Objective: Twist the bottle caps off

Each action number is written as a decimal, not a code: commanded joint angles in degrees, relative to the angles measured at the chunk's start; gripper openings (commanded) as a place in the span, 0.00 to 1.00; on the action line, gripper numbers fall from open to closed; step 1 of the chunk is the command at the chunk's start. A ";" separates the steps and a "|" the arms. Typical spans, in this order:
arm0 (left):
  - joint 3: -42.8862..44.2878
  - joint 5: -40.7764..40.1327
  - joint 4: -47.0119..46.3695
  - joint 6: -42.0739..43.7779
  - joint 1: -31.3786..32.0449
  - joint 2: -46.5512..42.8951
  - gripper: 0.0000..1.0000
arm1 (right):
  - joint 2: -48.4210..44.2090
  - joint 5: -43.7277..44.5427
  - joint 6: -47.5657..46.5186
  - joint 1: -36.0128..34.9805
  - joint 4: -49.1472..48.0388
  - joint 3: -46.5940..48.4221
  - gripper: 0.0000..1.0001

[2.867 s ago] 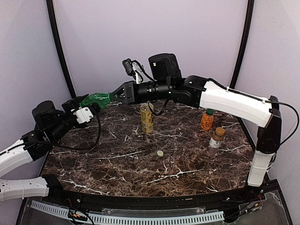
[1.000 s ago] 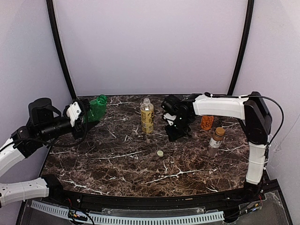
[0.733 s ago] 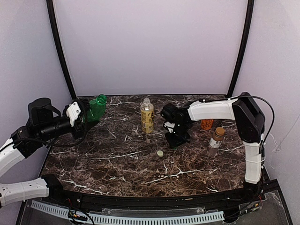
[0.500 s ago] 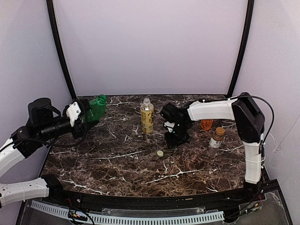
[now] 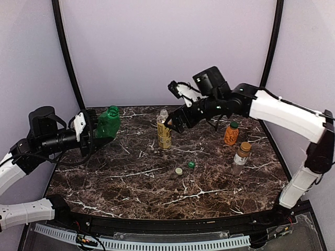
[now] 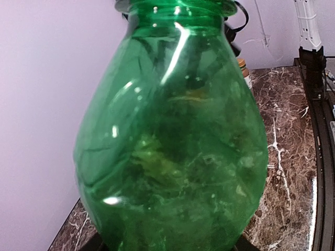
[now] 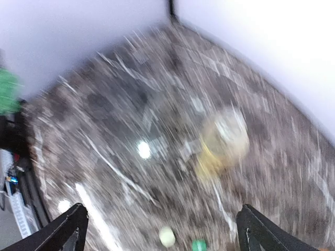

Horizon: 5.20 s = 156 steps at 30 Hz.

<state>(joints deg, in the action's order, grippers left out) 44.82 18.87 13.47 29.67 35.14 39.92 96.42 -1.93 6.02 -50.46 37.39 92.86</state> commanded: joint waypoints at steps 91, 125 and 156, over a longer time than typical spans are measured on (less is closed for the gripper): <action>-30.37 -22.68 -12.89 -30.71 -28.79 -14.10 0.99 | 10.83 11.50 -3.48 10.11 -75.08 -36.52 0.00; -31.63 -17.24 -13.22 -30.69 -29.76 -15.26 0.99 | -5.26 7.41 7.18 15.13 1.38 -3.42 0.99; -32.73 -2.55 -16.05 -33.93 -30.18 -15.22 0.99 | 21.61 9.13 10.29 35.03 23.80 12.92 0.60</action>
<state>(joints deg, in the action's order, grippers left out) 12.91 15.64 -1.67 -3.70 5.34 24.82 117.47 6.48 16.34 -15.68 62.17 104.44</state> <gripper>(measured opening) 0.987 0.658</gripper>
